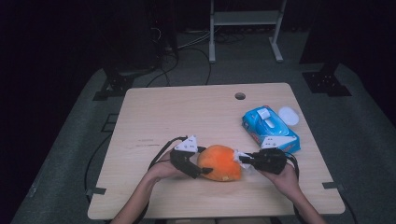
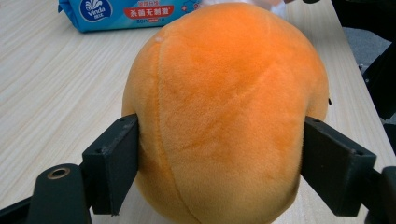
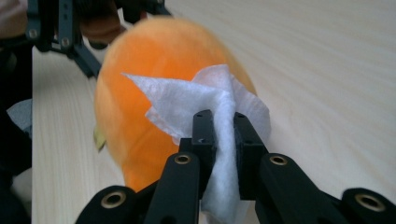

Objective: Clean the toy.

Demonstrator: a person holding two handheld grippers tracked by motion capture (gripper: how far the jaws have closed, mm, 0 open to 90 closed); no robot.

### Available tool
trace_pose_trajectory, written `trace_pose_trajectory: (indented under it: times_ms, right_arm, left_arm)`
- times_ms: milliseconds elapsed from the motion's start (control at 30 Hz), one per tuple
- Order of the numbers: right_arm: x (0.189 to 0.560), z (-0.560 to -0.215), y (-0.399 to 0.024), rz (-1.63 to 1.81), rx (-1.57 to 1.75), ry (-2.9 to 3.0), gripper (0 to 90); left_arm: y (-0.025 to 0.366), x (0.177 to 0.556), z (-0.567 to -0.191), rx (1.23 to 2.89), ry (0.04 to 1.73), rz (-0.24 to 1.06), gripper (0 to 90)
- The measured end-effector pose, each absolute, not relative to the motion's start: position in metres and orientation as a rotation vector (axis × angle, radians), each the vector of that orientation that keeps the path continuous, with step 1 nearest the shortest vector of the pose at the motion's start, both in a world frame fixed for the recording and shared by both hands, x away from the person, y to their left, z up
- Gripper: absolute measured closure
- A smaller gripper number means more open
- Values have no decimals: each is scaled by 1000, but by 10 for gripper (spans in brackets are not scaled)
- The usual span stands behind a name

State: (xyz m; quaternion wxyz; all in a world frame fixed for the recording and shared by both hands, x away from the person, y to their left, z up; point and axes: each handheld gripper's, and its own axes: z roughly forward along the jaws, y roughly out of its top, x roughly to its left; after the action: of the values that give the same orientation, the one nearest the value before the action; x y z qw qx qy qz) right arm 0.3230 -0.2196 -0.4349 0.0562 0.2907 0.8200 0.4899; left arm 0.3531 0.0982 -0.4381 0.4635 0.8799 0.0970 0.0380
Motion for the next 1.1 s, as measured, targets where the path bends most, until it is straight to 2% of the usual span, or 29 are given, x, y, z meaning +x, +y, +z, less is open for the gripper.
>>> trace_pose_trajectory:
  times_ms: [133, 433, 533, 700, 867, 933, 1000, 1100]
  right_arm:
    - [314, -434, -222, 1476, 864, 2503, 812]
    - [318, -404, -195, 1538, 716, 2465, 811]
    - [324, -408, -194, 1523, 736, 2478, 812]
    - [324, -417, -204, 1531, 787, 2466, 812]
    - [322, -420, -212, 1511, 816, 2461, 812]
    - [321, -420, -213, 1496, 814, 2461, 812]
    - [319, -418, -211, 1492, 801, 2460, 812]
    - [315, -409, -204, 1484, 741, 2463, 812]
  left_arm:
    - [94, 351, -435, 2175, 221, 114, 193]
    - [87, 344, -431, 2201, 158, 161, 204]
    - [89, 346, -432, 2194, 179, 145, 196]
    - [90, 350, -430, 2173, 276, 97, 86]
    - [91, 356, -434, 2161, 374, -1, 76]
    - [93, 357, -435, 2161, 391, -34, 101]
    - [94, 356, -434, 2160, 371, -20, 178]
    - [90, 352, -427, 2159, 354, 13, 226]
